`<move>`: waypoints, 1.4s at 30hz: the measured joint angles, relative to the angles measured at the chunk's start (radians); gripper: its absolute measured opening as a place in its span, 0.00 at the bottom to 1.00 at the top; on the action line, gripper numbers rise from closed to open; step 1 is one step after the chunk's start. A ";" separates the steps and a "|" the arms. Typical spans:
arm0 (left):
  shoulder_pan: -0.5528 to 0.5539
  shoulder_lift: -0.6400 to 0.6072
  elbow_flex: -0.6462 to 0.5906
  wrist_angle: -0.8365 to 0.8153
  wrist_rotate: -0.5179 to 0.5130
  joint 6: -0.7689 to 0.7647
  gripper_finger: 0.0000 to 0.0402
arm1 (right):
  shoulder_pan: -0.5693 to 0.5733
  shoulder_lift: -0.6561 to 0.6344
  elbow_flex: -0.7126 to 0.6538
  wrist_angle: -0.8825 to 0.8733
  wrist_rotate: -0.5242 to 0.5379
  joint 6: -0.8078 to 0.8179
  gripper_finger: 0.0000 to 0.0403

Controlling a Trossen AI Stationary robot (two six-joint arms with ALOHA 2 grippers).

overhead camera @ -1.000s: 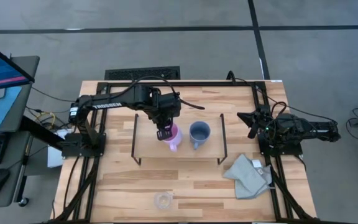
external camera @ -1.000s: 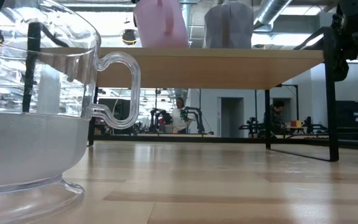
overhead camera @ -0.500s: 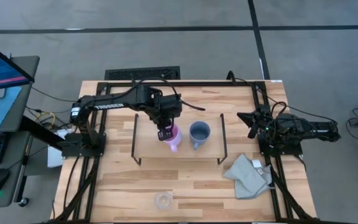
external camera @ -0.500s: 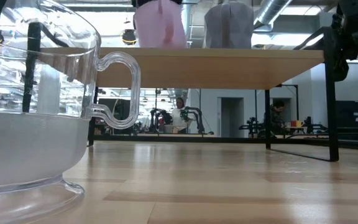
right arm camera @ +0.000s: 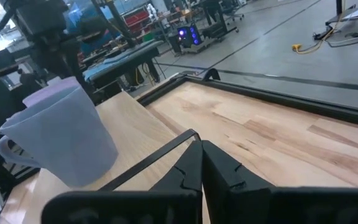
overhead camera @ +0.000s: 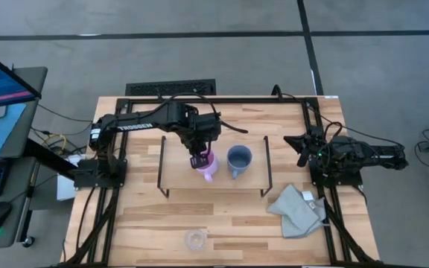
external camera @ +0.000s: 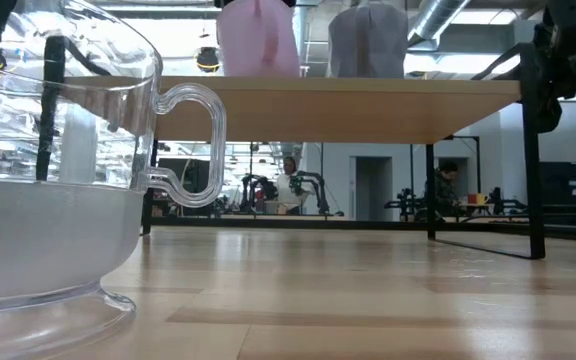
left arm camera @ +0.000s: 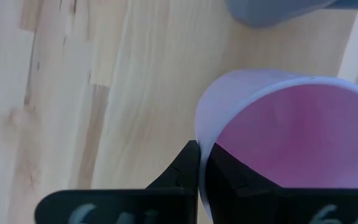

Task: Stack small to large cups/mugs on shelf
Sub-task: Put the pink mug on the shelf

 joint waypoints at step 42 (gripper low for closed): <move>0.004 0.060 0.035 0.008 0.055 0.042 0.11 | 0.000 0.000 0.000 -0.027 -0.003 -0.047 0.06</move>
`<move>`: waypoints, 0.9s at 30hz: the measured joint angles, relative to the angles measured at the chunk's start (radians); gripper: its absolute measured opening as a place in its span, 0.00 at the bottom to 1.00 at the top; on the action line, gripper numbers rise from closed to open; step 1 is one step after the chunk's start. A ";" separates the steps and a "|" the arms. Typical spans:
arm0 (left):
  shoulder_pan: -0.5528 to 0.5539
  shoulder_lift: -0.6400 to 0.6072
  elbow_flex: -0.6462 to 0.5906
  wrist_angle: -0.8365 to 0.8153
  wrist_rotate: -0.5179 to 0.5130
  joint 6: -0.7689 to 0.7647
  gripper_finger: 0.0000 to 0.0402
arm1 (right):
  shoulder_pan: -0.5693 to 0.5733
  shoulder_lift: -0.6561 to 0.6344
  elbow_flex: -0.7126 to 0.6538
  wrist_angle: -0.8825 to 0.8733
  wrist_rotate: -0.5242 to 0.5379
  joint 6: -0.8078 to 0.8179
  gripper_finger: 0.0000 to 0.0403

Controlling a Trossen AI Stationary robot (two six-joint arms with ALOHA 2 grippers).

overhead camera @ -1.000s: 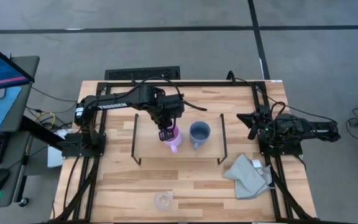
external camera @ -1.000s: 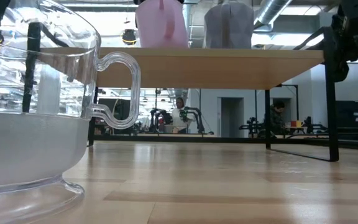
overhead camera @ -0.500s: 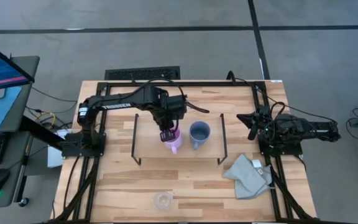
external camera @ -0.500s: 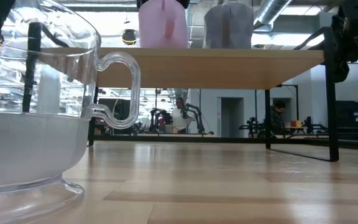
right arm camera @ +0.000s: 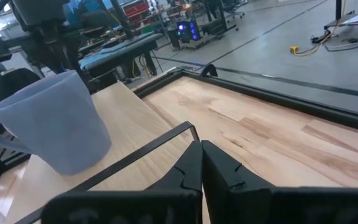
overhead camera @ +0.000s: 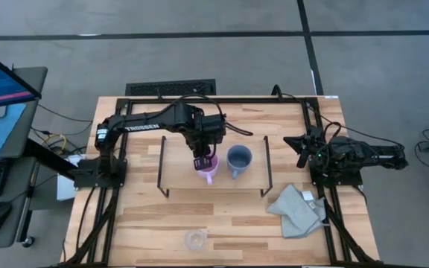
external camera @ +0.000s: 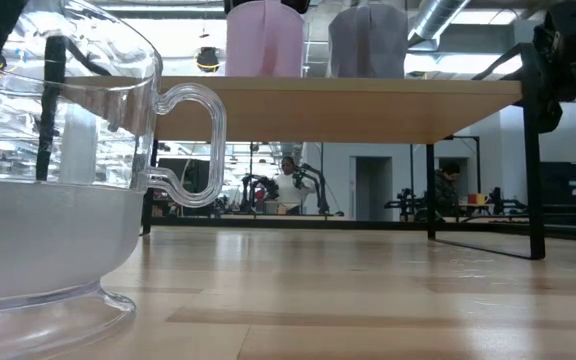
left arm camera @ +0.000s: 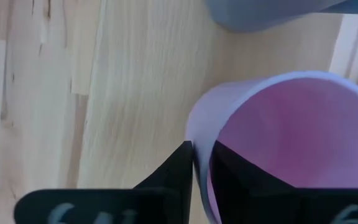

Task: Stack small to large cups/mugs on shelf
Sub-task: Put the pink mug on the shelf, then put the transparent mug on the shelf

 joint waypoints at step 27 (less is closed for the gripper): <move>-0.002 -0.007 0.190 -0.042 0.081 0.083 0.47 | 0.000 0.000 0.000 0.000 0.000 -0.004 0.06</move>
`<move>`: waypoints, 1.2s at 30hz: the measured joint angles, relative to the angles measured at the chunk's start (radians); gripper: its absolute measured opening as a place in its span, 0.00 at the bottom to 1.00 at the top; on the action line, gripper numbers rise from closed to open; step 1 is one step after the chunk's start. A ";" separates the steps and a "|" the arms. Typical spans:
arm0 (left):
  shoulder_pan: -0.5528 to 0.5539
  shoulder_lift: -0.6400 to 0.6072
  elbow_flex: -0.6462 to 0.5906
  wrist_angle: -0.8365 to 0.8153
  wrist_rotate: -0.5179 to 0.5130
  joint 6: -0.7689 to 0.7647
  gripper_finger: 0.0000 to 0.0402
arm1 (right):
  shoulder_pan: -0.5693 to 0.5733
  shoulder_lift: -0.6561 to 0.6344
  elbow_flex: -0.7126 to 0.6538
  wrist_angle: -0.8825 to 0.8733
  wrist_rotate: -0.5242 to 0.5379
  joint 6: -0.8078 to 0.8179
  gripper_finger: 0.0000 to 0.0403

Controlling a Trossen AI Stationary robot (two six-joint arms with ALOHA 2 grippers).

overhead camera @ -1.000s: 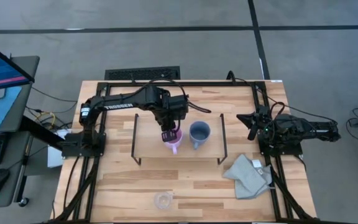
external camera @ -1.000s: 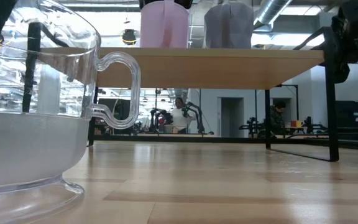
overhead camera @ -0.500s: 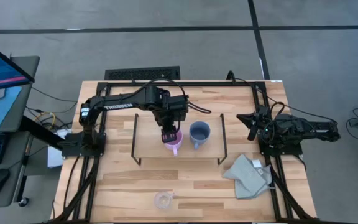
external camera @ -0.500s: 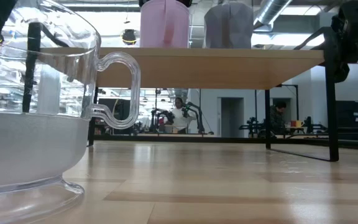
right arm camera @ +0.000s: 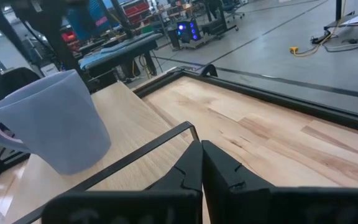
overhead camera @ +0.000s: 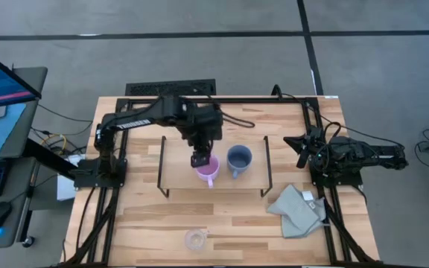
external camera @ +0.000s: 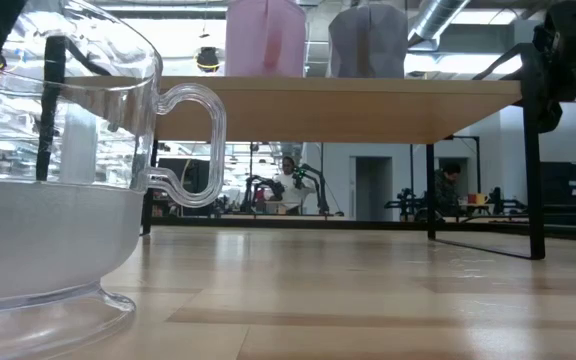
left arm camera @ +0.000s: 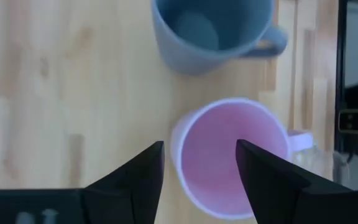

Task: Stack small to large cups/mugs on shelf
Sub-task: Put the transparent mug on the shelf

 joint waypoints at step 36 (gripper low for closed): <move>-0.349 -0.294 0.102 -0.052 -0.488 -0.192 0.47 | 0.000 0.000 0.043 0.006 0.000 0.001 0.06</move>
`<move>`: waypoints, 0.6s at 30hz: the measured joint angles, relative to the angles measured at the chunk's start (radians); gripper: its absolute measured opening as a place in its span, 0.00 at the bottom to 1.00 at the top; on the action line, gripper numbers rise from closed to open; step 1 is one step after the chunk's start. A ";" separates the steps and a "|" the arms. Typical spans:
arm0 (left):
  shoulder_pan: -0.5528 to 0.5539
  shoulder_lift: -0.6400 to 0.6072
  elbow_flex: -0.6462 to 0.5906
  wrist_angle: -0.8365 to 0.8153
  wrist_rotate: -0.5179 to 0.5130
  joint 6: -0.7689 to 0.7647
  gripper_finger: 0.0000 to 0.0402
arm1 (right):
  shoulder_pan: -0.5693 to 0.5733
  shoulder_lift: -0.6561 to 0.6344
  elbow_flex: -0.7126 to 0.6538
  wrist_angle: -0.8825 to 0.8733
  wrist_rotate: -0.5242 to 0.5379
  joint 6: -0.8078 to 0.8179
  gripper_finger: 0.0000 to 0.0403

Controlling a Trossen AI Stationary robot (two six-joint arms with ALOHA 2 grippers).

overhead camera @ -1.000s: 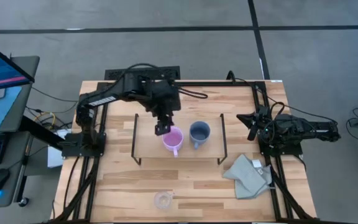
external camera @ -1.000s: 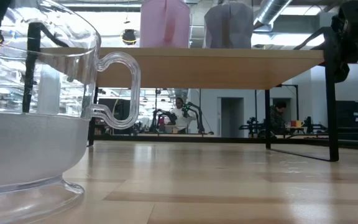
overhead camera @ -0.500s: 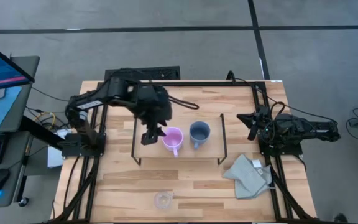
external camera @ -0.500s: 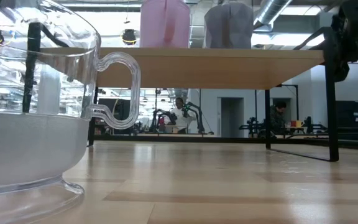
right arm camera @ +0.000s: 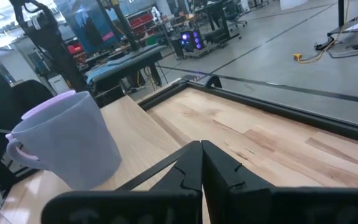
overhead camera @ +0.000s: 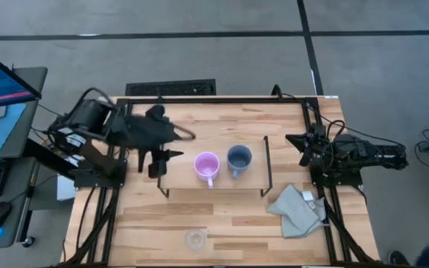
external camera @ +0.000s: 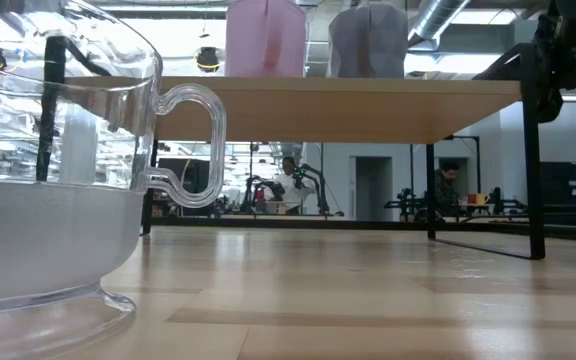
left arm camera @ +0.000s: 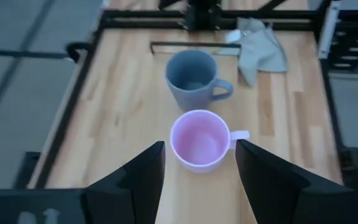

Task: Stack small to large cups/mugs on shelf
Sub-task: Put the transparent mug on the shelf

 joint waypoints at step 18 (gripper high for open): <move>-0.241 -0.058 -0.388 0.129 -0.335 -0.198 0.47 | 0.000 0.000 0.000 0.015 -0.048 0.000 0.05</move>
